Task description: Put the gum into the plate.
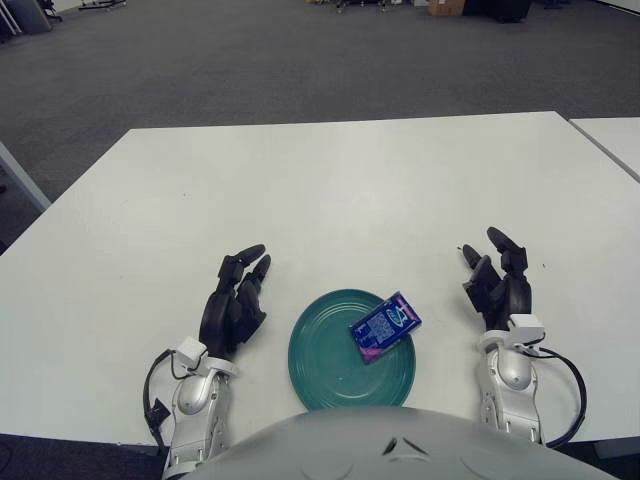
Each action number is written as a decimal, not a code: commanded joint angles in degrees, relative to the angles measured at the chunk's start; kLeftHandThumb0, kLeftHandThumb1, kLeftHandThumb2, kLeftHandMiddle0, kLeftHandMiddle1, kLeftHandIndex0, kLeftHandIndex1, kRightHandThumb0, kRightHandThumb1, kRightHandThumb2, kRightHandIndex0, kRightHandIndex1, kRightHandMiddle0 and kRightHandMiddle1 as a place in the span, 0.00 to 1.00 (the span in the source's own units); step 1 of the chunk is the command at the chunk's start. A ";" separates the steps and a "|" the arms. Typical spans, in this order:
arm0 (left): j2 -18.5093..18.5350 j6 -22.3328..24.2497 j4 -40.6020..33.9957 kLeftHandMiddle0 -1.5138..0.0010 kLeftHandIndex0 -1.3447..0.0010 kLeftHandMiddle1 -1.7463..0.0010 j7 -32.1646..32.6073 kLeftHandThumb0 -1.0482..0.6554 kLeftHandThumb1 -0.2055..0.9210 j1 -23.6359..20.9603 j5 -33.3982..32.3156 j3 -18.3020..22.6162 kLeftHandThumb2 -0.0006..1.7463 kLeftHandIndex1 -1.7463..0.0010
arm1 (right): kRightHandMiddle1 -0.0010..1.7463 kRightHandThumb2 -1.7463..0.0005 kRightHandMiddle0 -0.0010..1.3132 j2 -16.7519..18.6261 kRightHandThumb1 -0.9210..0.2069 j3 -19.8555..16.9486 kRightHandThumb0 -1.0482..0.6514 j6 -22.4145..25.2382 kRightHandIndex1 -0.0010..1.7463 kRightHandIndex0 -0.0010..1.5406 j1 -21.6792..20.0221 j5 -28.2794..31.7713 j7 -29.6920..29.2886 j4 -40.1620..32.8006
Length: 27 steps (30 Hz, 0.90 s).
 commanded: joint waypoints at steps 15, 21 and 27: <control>0.09 1.01 4.65 0.81 1.00 0.98 3.39 0.09 1.00 -0.41 2.23 -0.06 0.49 0.53 | 0.44 0.52 0.00 -1.92 0.00 1.12 0.17 -1.53 0.03 0.35 -1.71 -2.23 -5.14 13.11; 0.10 2.14 3.64 0.79 1.00 0.98 3.11 0.12 1.00 0.18 1.37 -0.31 0.49 0.49 | 0.46 0.54 0.00 -2.26 0.00 2.12 0.17 -3.28 0.03 0.35 -1.36 -3.36 -6.41 14.21; 0.57 1.78 4.60 0.78 1.00 0.98 3.06 0.14 1.00 0.00 1.77 -0.26 0.49 0.48 | 0.50 0.57 0.00 -4.02 0.00 4.60 0.17 -4.77 0.02 0.34 -1.22 -8.47 -10.09 15.82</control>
